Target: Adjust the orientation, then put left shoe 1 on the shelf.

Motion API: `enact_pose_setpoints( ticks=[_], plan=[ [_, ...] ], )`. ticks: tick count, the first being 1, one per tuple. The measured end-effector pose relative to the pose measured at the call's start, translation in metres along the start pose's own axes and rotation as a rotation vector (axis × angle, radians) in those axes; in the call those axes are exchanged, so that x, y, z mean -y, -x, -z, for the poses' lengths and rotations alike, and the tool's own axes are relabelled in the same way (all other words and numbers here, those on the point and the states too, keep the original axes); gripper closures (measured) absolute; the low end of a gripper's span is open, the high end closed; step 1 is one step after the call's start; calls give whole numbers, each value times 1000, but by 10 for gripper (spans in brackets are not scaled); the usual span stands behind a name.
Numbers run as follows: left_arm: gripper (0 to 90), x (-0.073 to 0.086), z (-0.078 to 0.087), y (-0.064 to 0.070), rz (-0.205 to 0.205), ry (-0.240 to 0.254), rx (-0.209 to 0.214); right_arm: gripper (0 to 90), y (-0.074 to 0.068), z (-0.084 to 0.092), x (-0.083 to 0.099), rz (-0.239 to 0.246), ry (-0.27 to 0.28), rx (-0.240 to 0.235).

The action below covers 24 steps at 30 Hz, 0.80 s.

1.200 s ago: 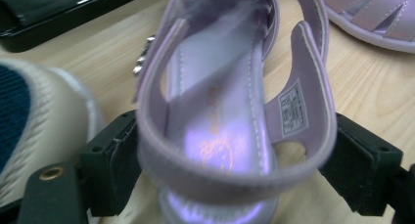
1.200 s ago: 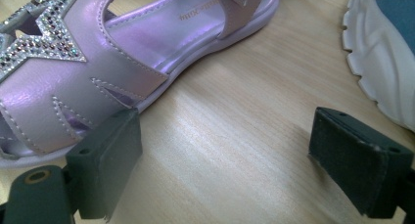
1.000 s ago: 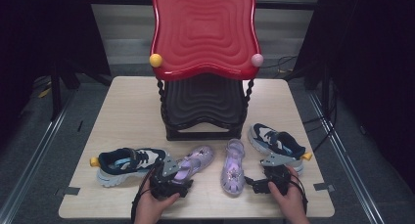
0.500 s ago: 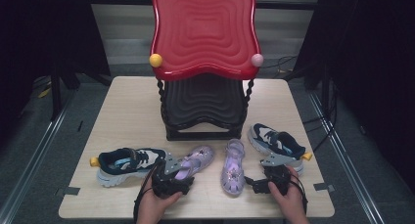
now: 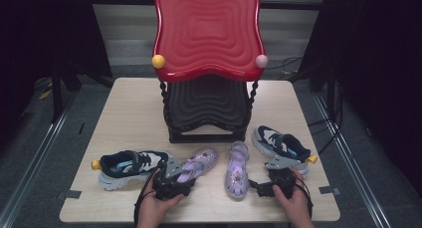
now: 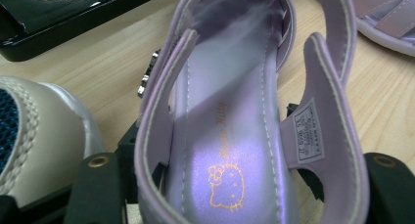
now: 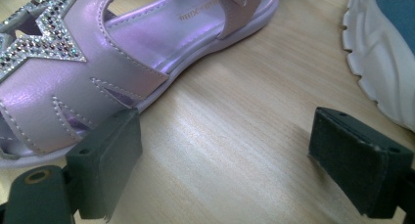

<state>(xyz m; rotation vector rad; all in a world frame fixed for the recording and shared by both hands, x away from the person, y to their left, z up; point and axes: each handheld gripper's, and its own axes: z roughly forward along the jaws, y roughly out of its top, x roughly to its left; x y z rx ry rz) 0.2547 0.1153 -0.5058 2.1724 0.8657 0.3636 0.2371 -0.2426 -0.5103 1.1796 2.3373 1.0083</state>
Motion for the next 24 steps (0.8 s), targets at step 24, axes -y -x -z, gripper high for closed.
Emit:
enact_pose_setpoints(
  ticks=[24],
  plan=[
    [375,0,5,2,17,6,-3,116,0,0,0,-5,-3,-1]
  ],
)
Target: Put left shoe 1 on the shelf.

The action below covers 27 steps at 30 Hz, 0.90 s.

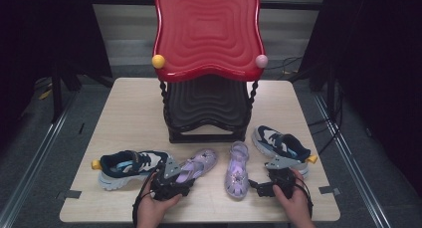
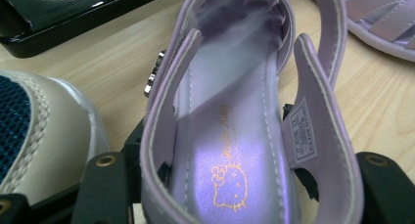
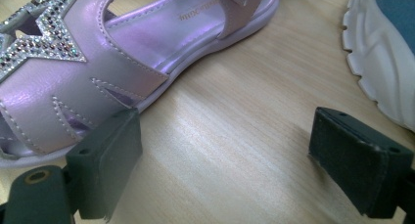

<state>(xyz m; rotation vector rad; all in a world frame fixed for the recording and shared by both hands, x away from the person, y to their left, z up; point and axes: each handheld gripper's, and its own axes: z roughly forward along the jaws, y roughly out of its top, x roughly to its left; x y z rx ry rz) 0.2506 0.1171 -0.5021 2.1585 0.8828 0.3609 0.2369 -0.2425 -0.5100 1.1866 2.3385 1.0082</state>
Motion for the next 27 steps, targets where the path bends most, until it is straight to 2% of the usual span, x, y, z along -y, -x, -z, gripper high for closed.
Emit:
enact_pose_setpoints(
  ticks=[3,4,10,19,27],
  plan=[
    [375,0,2,0,4,11,8,116,0,0,0,0,0,0],
    [375,-1,2,1,16,23,15,116,0,0,0,0,0,0],
    [375,-6,11,2,8,56,6,116,0,0,0,0,0,0],
    [375,-11,21,1,41,104,-10,116,0,0,0,0,0,0],
    [375,-20,34,-1,34,140,-18,116,0,0,0,-1,0,0]
  ],
)
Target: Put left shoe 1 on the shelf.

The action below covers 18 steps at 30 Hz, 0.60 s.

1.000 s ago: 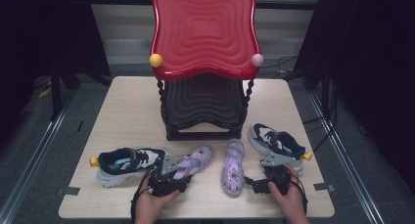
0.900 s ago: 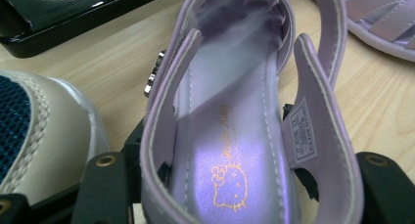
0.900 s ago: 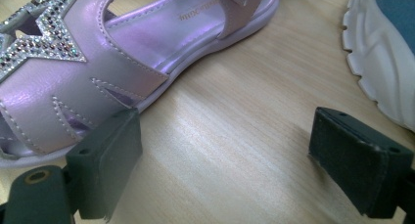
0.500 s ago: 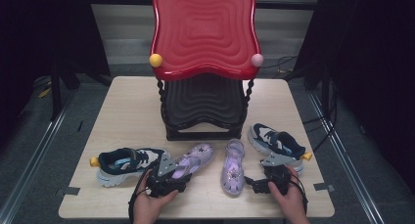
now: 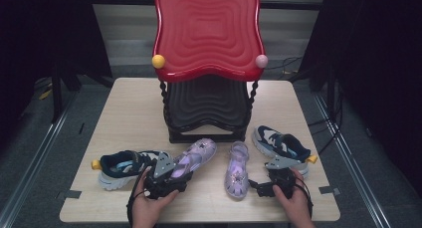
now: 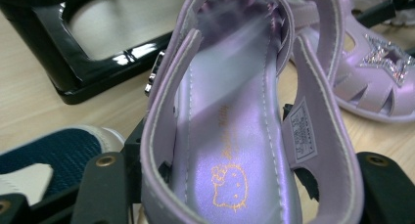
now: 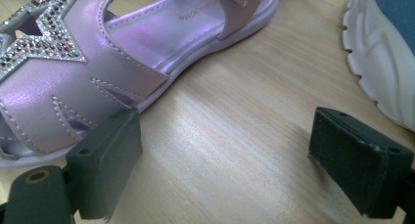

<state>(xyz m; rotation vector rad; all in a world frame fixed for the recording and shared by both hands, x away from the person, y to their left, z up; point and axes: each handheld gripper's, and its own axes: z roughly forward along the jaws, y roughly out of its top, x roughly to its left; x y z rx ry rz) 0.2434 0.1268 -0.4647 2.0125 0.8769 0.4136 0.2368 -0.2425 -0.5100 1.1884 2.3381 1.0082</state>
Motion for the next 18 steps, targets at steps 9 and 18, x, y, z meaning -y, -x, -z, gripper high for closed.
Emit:
enact_pose_setpoints(
  ticks=[9,18],
  plan=[
    [374,-10,10,-1,17,54,-17,116,0,0,0,3,1,1],
    [375,-22,15,-1,33,116,-43,116,0,0,0,1,0,0]
  ],
)
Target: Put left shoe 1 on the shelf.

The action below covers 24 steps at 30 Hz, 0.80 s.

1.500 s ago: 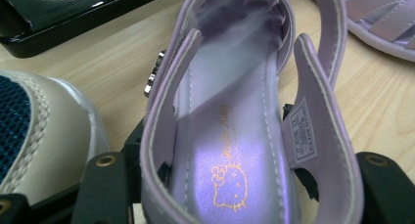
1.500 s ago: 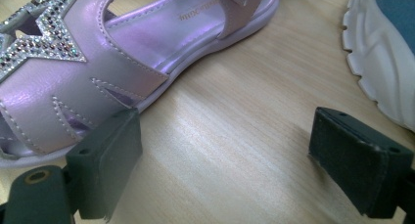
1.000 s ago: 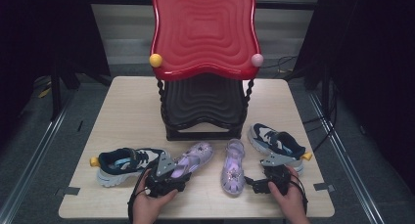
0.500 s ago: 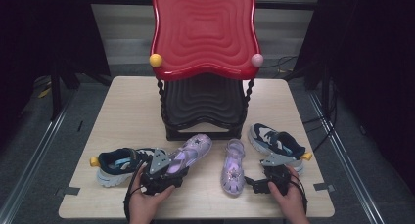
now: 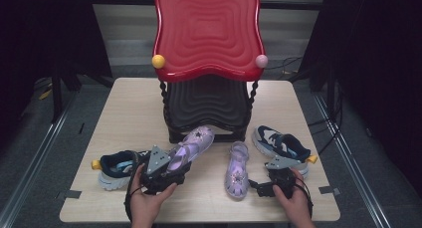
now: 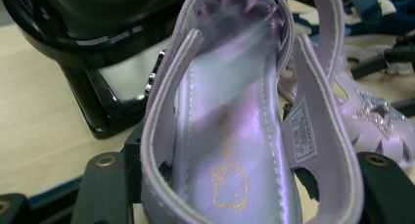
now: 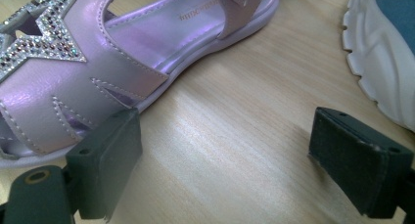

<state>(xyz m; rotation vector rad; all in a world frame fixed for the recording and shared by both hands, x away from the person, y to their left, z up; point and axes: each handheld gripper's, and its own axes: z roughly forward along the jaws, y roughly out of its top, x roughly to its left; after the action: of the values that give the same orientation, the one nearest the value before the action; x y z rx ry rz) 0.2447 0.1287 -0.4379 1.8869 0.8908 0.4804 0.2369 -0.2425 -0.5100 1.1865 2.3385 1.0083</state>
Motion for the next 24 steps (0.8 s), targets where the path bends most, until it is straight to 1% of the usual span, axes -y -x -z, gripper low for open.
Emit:
enact_pose_setpoints(
  ticks=[1,7,10,12,14,18,19,23,24],
  plan=[
    [375,-1,0,0,-1,6,0,116,0,0,0,0,0,0],
    [375,-12,1,-1,26,51,-37,116,0,0,0,1,1,1],
    [375,-17,-1,-2,46,69,-41,116,0,0,0,0,0,0],
    [375,-19,-3,-2,46,71,-45,116,0,0,0,0,0,0],
    [375,-22,-7,-1,41,71,-58,116,0,0,0,0,0,0],
    [374,-24,-11,-2,44,77,-70,116,0,0,0,0,0,0],
    [375,-25,-12,-2,52,80,-75,116,0,0,0,0,0,0],
    [374,-27,-17,-3,49,80,-91,116,0,0,0,0,0,0],
    [374,-28,-18,-3,53,86,-92,116,0,0,0,0,0,0]
  ],
)
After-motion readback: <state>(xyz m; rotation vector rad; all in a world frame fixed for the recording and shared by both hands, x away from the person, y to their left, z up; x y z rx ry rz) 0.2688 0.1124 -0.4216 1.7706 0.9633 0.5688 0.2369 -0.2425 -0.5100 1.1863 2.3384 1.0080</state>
